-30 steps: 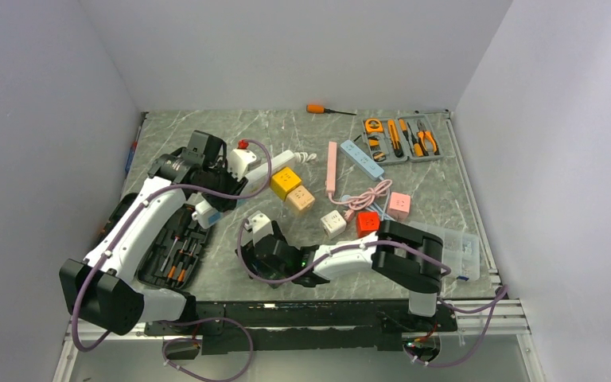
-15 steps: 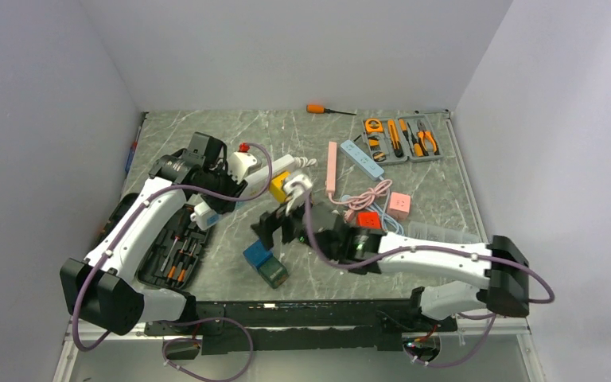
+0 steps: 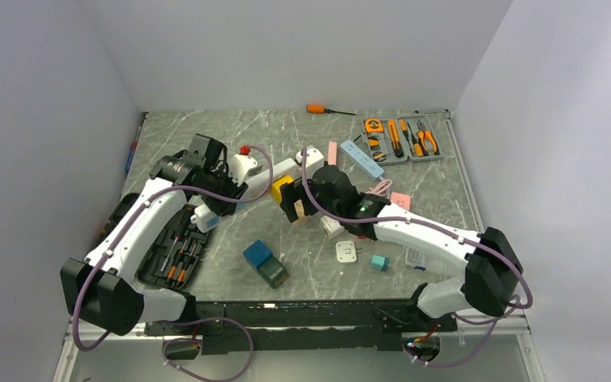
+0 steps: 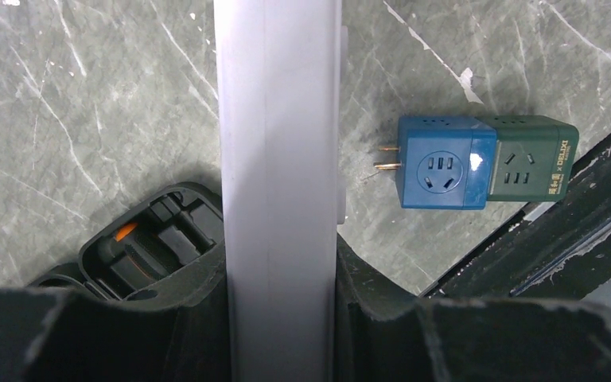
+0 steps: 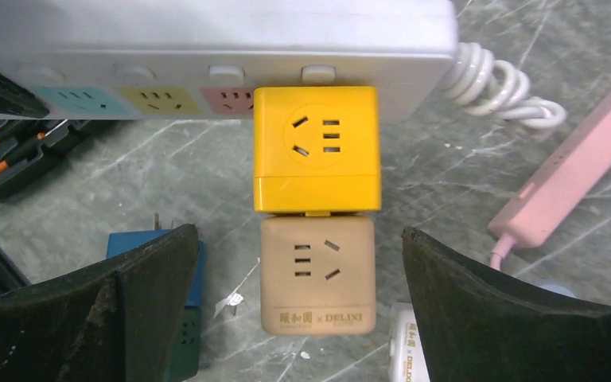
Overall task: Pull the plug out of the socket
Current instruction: Remove the plug from the socket.
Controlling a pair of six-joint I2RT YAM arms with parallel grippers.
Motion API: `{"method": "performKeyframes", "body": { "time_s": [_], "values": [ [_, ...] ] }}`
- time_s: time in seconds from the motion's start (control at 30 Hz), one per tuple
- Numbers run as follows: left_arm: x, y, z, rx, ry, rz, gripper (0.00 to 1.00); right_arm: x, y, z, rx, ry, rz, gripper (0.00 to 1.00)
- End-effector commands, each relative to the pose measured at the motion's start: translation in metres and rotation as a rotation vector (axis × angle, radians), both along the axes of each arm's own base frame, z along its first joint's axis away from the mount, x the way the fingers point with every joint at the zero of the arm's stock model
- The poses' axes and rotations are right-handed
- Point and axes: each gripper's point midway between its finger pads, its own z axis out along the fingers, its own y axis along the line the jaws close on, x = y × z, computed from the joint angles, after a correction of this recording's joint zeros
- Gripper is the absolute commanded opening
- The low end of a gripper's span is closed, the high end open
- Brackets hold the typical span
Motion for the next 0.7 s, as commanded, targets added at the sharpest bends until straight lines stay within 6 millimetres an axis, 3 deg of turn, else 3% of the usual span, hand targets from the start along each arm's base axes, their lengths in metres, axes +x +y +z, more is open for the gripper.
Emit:
{"method": "performKeyframes", "body": {
  "time_s": [0.0, 0.23, 0.4, 0.67],
  "values": [
    [0.012, -0.025, 0.048, -0.155, -0.158, -0.071, 0.0, 0.01, 0.02, 0.024, 0.071, -0.031, 0.076, 1.0],
    [0.009, -0.025, 0.05, -0.164, -0.159, -0.081, 0.0, 0.037, 0.034, 0.007, 0.047, 0.0, 0.078, 1.0],
    [0.008, -0.025, 0.051, -0.165, -0.169, -0.082, 0.0, 0.04, 0.048, -0.005, 0.043, 0.033, 0.114, 1.0],
    [0.008, -0.025, 0.052, -0.171, -0.177, -0.081, 0.0, 0.042, 0.053, -0.019, 0.061, 0.058, 0.102, 0.95]
  ]
}}
